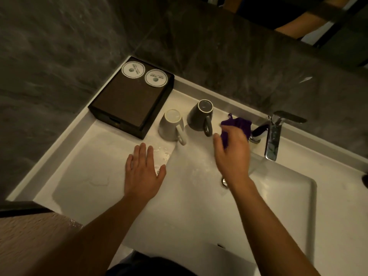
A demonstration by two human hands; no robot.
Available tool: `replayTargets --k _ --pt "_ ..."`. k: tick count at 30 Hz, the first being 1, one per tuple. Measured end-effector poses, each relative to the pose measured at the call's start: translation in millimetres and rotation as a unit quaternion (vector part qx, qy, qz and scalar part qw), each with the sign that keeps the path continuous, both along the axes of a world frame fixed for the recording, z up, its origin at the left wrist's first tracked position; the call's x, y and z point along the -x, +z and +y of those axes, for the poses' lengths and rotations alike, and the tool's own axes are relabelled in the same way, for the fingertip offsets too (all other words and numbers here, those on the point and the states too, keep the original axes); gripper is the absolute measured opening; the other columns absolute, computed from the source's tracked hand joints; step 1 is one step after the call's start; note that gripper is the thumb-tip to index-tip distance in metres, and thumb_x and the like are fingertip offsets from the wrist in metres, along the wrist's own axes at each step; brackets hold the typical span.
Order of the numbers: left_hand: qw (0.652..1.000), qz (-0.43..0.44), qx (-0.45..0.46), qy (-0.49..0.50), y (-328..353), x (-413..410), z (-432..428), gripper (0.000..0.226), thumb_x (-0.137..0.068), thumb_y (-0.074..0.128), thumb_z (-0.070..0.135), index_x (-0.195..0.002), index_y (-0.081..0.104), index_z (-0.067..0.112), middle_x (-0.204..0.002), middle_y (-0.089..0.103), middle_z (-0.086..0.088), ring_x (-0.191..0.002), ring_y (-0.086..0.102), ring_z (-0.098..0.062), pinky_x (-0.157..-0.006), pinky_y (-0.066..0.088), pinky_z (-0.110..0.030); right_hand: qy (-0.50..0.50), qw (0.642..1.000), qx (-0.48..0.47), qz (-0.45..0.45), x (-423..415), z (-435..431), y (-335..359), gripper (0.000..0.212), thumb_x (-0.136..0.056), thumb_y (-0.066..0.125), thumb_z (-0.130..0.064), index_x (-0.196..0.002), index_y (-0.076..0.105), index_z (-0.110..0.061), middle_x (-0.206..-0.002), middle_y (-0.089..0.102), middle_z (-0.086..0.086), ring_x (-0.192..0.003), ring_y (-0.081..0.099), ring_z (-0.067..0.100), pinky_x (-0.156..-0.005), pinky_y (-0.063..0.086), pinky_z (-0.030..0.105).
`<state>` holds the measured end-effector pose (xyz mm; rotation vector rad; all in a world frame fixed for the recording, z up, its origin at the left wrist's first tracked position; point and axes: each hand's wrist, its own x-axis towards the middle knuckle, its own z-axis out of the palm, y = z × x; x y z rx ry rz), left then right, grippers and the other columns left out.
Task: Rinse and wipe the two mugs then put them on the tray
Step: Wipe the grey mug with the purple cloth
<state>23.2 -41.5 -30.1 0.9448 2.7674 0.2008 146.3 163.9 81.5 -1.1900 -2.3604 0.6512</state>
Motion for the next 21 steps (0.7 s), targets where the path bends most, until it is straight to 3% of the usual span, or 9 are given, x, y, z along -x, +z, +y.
replayTargets --k 3,6,16,21 --pt "1.000 0.004 -0.003 -0.001 0 0 0 0.079 -0.100 0.034 0.061 -0.163 0.022 0.014 -0.172 0.020 -0.015 -0.160 0.015 -0.032 -0.128 0.016 -0.051 -0.038 0.991 -0.117 -0.059 -45 37 21 0.043 -0.099 0.054 -0.033 -0.138 0.055 -0.016 -0.145 0.055 0.007 -0.138 0.046 0.026 -0.115 0.033 0.039" --pt "1.000 0.009 -0.002 -0.002 -2 -1 -1 0.078 -0.100 0.034 0.061 -0.163 0.022 0.014 -0.172 0.021 -0.016 -0.159 0.016 -0.033 -0.128 0.017 -0.051 -0.079 0.977 -0.158 -0.118 -76 77 33 0.054 -0.101 0.047 -0.036 -0.149 0.043 -0.012 -0.159 0.041 0.012 -0.152 0.029 0.030 -0.121 0.025 0.045" --pt "1.000 0.025 -0.019 -0.001 -4 -4 -1 0.075 -0.101 0.039 0.057 -0.160 0.029 0.012 -0.169 0.026 -0.018 -0.157 0.021 -0.034 -0.126 0.020 -0.053 -0.092 0.975 -0.148 -0.136 -103 95 29 0.052 -0.104 0.043 -0.037 -0.147 0.049 -0.009 -0.155 0.048 0.013 -0.147 0.037 0.030 -0.121 0.027 0.044" --pt "0.999 0.028 -0.020 0.002 -5 -4 0 0.077 -0.100 0.032 0.060 -0.161 0.028 0.013 -0.170 0.025 -0.017 -0.158 0.020 -0.034 -0.127 0.018 -0.052 -0.100 0.977 -0.134 -0.132 -109 90 23 0.050 -0.104 0.044 -0.034 -0.147 0.050 -0.009 -0.155 0.048 0.013 -0.146 0.039 0.032 -0.121 0.027 0.044"
